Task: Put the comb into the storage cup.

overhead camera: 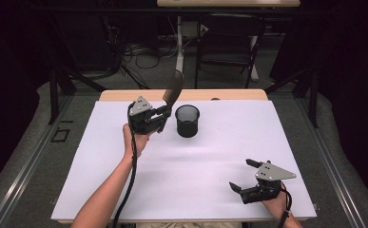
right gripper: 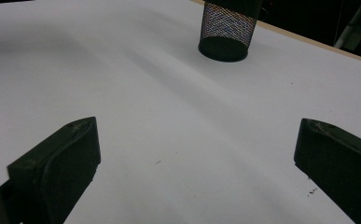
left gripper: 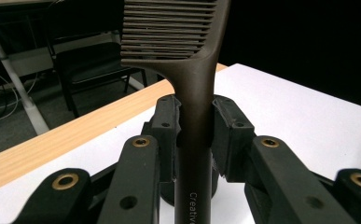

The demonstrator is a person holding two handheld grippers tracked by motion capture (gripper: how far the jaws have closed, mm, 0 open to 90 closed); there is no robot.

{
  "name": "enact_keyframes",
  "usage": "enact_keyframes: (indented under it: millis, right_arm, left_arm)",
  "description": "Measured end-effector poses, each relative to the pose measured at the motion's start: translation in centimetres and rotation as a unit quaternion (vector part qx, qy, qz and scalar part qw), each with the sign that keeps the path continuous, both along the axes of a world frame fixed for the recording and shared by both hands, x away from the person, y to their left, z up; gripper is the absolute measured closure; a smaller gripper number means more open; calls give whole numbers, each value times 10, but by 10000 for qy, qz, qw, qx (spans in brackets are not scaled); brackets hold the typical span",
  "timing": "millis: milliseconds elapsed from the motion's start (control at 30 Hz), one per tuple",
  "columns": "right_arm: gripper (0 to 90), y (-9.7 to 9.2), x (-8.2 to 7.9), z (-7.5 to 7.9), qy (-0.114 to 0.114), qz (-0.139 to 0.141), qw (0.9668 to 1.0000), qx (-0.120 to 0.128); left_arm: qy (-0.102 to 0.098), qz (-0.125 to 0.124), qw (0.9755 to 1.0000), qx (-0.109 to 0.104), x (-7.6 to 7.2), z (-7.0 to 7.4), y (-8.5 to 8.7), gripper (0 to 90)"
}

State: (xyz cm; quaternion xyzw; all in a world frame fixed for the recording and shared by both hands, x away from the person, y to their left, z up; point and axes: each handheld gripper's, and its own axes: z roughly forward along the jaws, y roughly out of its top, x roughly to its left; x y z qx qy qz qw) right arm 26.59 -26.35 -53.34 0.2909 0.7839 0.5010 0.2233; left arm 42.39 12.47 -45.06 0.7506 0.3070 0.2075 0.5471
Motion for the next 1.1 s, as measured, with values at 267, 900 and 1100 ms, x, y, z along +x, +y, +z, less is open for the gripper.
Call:
enact_keyframes:
  millis: [267, 900, 1100]
  right_arm:
    - [0, 0, 0, 0, 2, -1, 10000, -1]
    - [0, 0, 0, 0, 17, -2, 10000, 2]
    - [0, 0, 1, 0, 15, -3, 10000, -7]
  left_arm:
    - [-36, 55, 10000, -41, 5, 2, -2, 727]
    - [-119, 127, 9997, -157, 16, 5, -10, 727]
    - [-154, 162, 9995, -214, 19, 5, -12, 727]
